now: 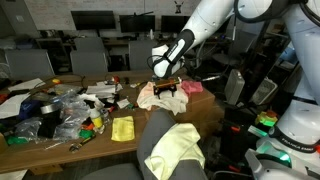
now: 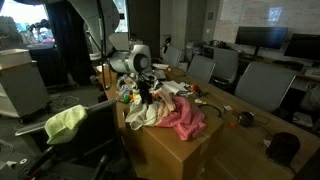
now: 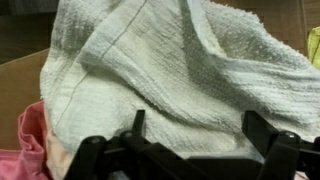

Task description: Pick up the two towels from the top of the brown box and put them on the backrest of the chair

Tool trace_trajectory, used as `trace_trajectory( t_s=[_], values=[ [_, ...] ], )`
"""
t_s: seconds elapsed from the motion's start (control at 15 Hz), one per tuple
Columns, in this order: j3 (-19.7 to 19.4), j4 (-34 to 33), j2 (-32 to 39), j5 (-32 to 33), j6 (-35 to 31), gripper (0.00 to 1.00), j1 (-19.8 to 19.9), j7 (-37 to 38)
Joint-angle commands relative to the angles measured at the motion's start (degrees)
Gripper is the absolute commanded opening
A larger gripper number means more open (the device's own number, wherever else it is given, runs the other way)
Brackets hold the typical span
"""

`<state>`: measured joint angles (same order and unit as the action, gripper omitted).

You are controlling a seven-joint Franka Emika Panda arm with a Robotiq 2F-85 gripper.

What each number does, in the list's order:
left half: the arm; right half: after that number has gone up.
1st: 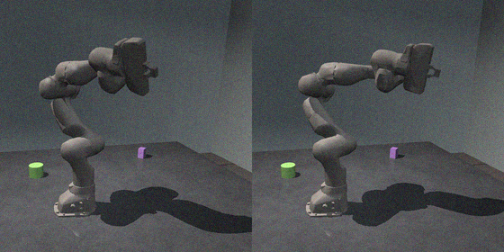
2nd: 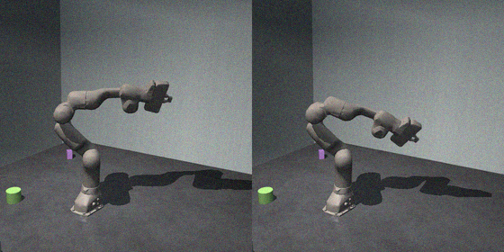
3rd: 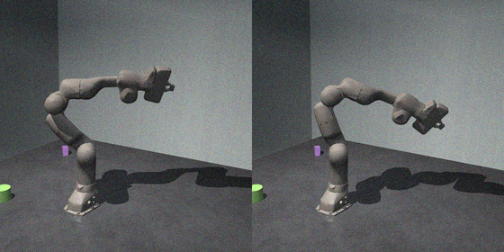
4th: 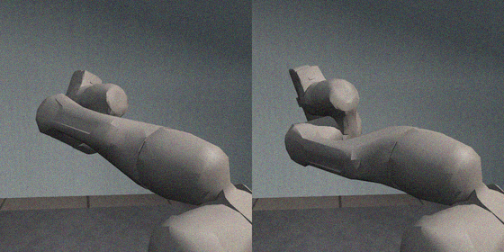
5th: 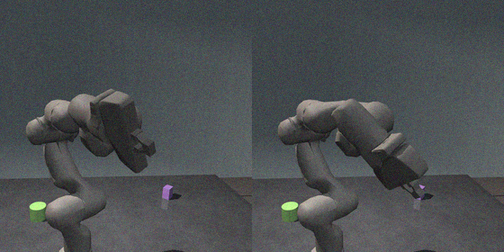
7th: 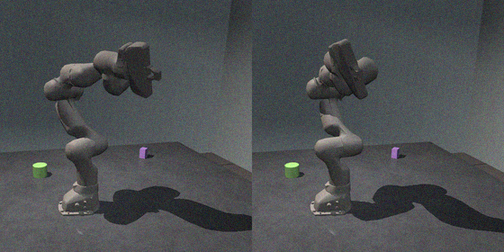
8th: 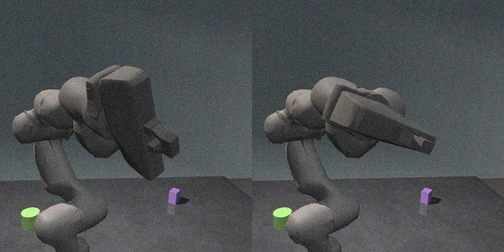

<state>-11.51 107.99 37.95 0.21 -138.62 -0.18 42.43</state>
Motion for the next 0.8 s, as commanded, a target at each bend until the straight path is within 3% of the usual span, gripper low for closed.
trace_trajectory(
  t_s=[0.0,0.4,0.47,0.53,0.73],
  values=[
    [-1.6,-3.1,2.9,-0.3,1.5,1.0,-0.2,1.3],
    [-1.9,-3.9,3.6,-0.7,3.3,1.0,0.5,1.0],
    [-1.7,-4.0,3.6,-0.8,3.5,0.75,0.7,0.6],
    [-1.7,-4.1,3.6,-0.6,3.9,0.74,0.7,0.7],
    [-1.6,-4.6,3.7,-0.7,4.4,0.51,0.8,0.6]
  ],
)
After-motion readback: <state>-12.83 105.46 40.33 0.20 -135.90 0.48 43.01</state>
